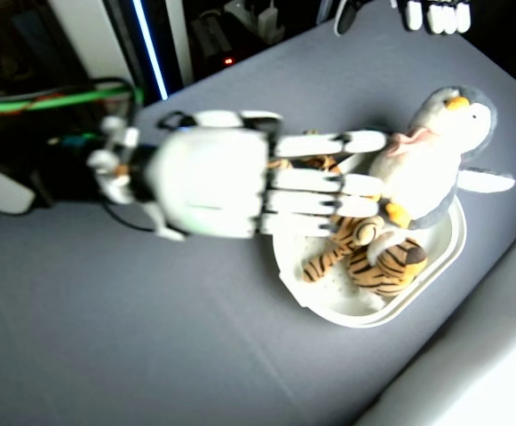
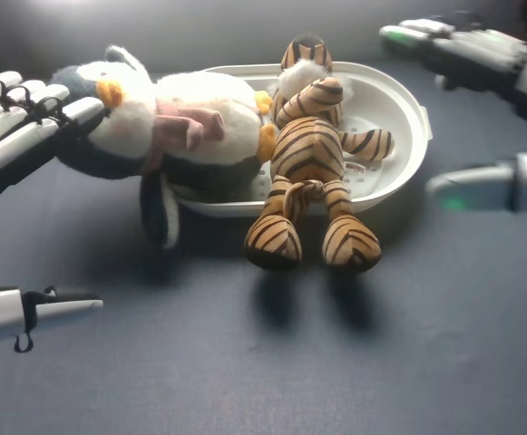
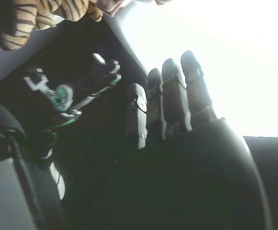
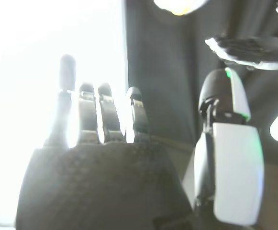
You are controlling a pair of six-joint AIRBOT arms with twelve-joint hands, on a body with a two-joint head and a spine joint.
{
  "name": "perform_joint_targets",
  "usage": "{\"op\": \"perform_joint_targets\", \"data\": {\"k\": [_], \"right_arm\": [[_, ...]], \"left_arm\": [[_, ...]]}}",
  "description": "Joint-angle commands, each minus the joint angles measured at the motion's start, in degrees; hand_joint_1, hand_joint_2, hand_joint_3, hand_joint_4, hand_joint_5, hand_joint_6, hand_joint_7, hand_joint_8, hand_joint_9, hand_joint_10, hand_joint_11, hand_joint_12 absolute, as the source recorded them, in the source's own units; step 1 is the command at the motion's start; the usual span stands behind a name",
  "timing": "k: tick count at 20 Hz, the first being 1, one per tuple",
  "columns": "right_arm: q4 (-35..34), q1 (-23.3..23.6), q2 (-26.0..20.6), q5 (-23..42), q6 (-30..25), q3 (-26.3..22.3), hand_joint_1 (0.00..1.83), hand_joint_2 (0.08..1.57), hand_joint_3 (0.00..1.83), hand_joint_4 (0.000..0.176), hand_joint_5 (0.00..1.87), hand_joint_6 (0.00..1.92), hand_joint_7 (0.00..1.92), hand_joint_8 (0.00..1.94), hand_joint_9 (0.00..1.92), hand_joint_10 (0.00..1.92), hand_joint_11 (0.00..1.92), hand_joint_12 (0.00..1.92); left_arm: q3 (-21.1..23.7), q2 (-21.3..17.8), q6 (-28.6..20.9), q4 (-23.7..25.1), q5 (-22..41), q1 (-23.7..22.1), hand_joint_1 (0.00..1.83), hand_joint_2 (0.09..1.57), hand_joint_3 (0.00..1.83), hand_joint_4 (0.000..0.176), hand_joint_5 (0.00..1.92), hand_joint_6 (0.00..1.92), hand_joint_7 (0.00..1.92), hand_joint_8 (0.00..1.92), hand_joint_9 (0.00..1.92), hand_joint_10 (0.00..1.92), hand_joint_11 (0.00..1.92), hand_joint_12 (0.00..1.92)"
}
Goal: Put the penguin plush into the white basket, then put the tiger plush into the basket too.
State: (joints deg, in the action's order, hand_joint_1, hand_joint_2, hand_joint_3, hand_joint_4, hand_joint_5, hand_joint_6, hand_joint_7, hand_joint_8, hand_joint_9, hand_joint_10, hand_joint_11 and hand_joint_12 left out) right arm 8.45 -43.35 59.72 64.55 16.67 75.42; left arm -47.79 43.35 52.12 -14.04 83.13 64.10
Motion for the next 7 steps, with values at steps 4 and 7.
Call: {"op": "perform_joint_targets", "data": {"k": [4, 7], "right_arm": [[-6.61, -7.29, -3.52, 20.35, 0.90, -5.29, 0.67, 1.07, 0.01, 0.173, 0.00, 0.00, 0.00, 0.00, 0.00, 0.00, 0.00, 0.00], [-11.04, -13.78, -4.39, 27.05, 1.26, -7.87, 0.64, 1.05, 0.00, 0.163, 0.02, 0.01, 0.03, 0.01, 0.03, 0.01, 0.02, 0.01]], "left_arm": [[-0.30, 0.86, -2.36, -1.58, 10.70, 1.13, 0.78, 0.84, 0.00, 0.155, 0.06, 0.00, 0.02, 0.00, 0.00, 0.00, 0.06, 0.03], [-0.60, 1.64, -3.79, -1.74, 12.28, 1.46, 0.76, 0.81, 0.00, 0.170, 0.00, 0.00, 0.00, 0.00, 0.00, 0.00, 0.05, 0.03]]}}
